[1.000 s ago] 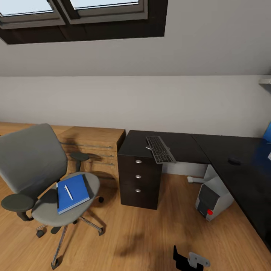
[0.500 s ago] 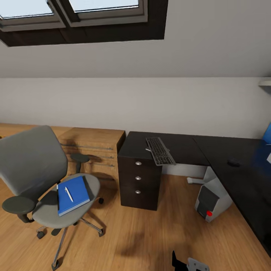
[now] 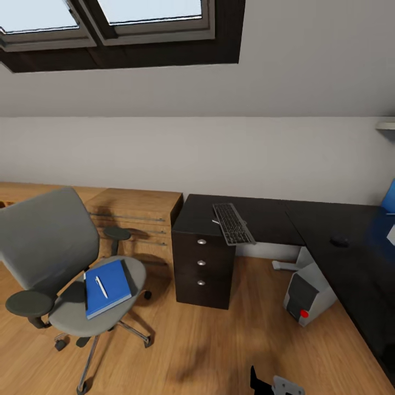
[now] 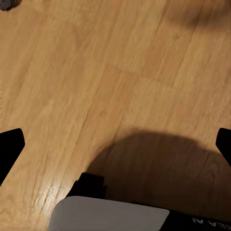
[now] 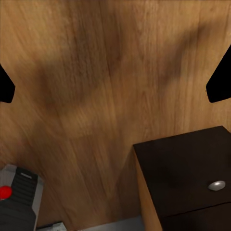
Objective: In the bedroom, organize the workspace by keeping the computer under the desk, ensuring the monitor is on the desk, placing the keyboard on the desk next to the monitor, placing the mouse on the desk next to the keyboard, moving the folder from the swivel chair onto the desk next to the mouse, stacking the notebook on top of the folder with the pen on top of the notebook, and positioning the swivel chair next to the desk.
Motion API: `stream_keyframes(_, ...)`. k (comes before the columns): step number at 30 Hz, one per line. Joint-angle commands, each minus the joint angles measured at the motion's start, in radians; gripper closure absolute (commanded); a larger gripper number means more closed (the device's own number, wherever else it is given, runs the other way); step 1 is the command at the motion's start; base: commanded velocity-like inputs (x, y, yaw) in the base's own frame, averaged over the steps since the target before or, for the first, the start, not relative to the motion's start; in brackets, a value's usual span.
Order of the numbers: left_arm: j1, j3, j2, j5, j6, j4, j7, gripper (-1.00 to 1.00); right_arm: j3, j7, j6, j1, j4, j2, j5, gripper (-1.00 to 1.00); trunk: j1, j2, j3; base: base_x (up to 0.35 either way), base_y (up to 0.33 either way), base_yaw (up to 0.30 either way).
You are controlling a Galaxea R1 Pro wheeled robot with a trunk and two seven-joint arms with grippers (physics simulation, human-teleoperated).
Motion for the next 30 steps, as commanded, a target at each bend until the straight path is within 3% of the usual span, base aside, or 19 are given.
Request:
stream_keyframes(1, -0.001, -0.008, 0.000, 0.009, -0.006, 0.000, 0.006, -1.00, 0.005, 0.000, -0.004, -0.001, 0.002, 0.000, -0.009, -1.00, -0.004, 0.007, 0.002, 0.000, 0.000, 0.000)
stream_keyframes(2, -0.001, -0.007, -0.001, 0.007, -0.136, 0.003, 0.006, -1.00, 0.005, 0.001, -0.004, -0.001, 0.002, 0.000, -0.009, -1.00, -0.004, 0.007, 0.002, 0.000, 0.000, -0.234)
stream_keyframes(8, -0.001, -0.007, -0.001, 0.006, -0.210, 0.003, 0.006, -1.00, 0.005, 0.002, -0.004, -0.001, 0.003, 0.000, -0.008, -1.00, -0.004, 0.007, 0.002, 0.000, 0.000, -0.259)
stream_keyframes(19, -0.001, -0.009, -0.001, 0.002, -0.226, 0.003, 0.004, -1.00, 0.007, 0.002, -0.005, -0.001, 0.001, -0.001, -0.002, -1.00, -0.004, 0.007, 0.002, 0.083, 0.000, -0.220)
stream_keyframes(22, -0.001, -0.008, -0.002, 0.002, -0.228, 0.003, 0.005, -1.00, 0.012, -0.001, -0.009, -0.002, -0.020, -0.005, 0.058, -1.00, -0.004, 0.007, 0.002, 0.188, 0.000, -0.032)
stream_keyframes(25, -0.001, -0.009, -0.003, 0.002, -0.245, -0.002, 0.006, -1.00, 0.011, -0.005, -0.004, -0.002, -0.095, -0.007, 0.072, -1.00, -0.004, 0.007, 0.002, 0.063, 0.000, -0.009)
stream_keyframes(27, -0.001, -0.010, -0.004, 0.002, -0.278, -0.039, 0.007, -1.00, 0.010, -0.011, 0.008, -0.002, -0.188, -0.007, 0.078, -1.00, -0.004, 0.007, 0.002, 0.026, 0.000, -0.004)
stream_keyframes(28, -0.001, -0.008, -0.004, 0.002, -0.256, -0.255, 0.009, -1.00, 0.010, -0.054, 0.144, -0.003, -0.396, -0.003, 0.081, -1.00, -0.004, 0.007, 0.002, 0.006, 0.000, -0.001)
stream_keyframes(29, -0.001, -0.008, -0.004, 0.002, -0.228, -0.303, 0.009, -1.00, 0.010, -0.064, 0.186, -0.003, -0.436, -0.003, 0.081, -1.00, -0.004, 0.007, 0.002, 0.005, 0.000, -0.001)
stream_keyframes(30, -0.001, -0.007, -0.004, 0.003, -0.149, -0.407, 0.010, -1.00, 0.012, -0.080, 0.280, -0.003, -0.523, -0.002, 0.081, -1.00, -0.004, 0.007, 0.002, 0.003, 0.000, 0.000)
